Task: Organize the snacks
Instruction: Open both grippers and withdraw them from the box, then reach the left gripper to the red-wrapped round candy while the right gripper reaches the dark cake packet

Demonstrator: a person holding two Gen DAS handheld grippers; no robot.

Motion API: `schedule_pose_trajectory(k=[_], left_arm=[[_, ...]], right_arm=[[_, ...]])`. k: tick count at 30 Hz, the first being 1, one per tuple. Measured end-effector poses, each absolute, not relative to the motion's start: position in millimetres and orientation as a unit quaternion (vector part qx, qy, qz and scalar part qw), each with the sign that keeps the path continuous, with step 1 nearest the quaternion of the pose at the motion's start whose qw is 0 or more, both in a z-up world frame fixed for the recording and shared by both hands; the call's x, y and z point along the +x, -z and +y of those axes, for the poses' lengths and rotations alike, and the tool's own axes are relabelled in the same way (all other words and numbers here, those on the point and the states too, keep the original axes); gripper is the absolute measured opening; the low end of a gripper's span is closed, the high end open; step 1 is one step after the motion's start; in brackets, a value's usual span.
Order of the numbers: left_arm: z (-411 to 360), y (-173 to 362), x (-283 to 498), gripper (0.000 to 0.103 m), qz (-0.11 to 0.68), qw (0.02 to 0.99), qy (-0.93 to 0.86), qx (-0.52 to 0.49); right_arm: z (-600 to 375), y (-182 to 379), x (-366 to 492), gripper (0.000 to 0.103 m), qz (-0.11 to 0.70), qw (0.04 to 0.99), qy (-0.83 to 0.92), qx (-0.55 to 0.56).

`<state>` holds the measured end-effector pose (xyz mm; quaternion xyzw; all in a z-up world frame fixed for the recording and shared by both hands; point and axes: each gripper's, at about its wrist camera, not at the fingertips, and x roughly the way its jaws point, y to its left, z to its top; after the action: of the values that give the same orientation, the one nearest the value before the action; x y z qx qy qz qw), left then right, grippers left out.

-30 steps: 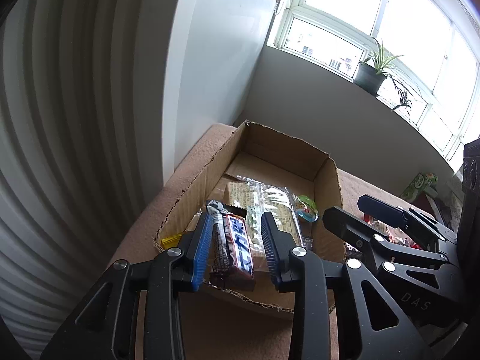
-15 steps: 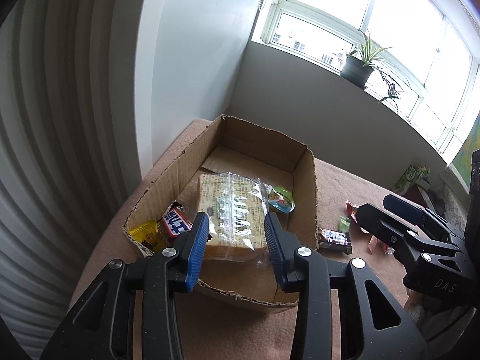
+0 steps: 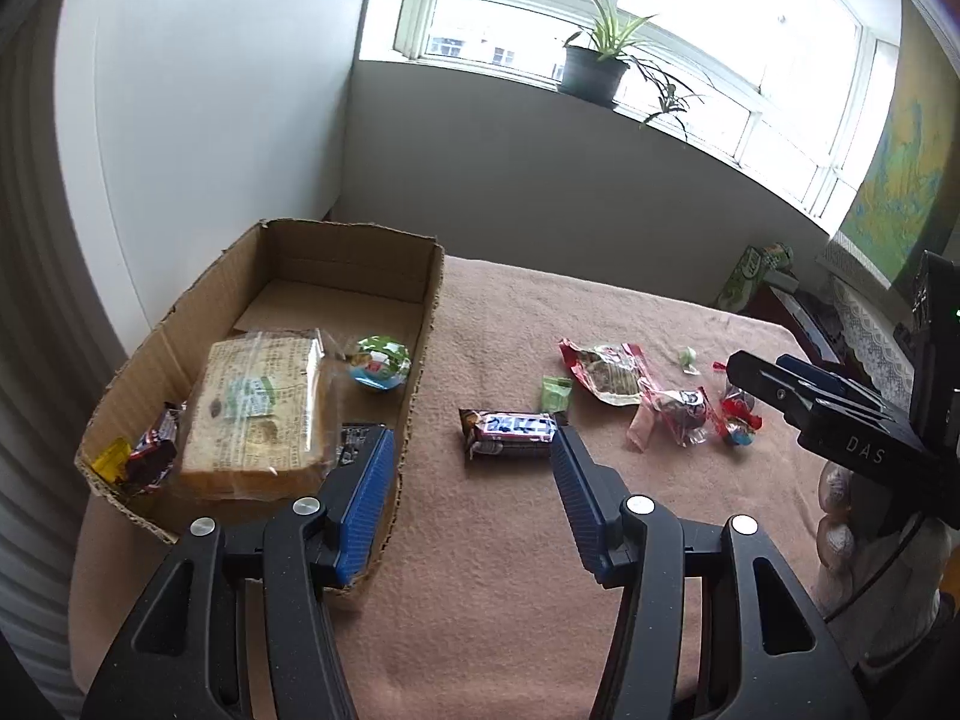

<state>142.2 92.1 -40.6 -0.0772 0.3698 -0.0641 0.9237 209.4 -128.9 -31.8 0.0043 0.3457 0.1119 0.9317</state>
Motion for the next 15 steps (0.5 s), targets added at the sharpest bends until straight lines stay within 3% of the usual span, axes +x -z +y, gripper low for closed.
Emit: schedule_pose_trajectory(k=[15], left_arm=[[-25,53,193,0.054,0.413,0.892,0.176,0.045]], right_arm=[[-245,73,249,0.091,0.425,0.896,-0.023,0.129]])
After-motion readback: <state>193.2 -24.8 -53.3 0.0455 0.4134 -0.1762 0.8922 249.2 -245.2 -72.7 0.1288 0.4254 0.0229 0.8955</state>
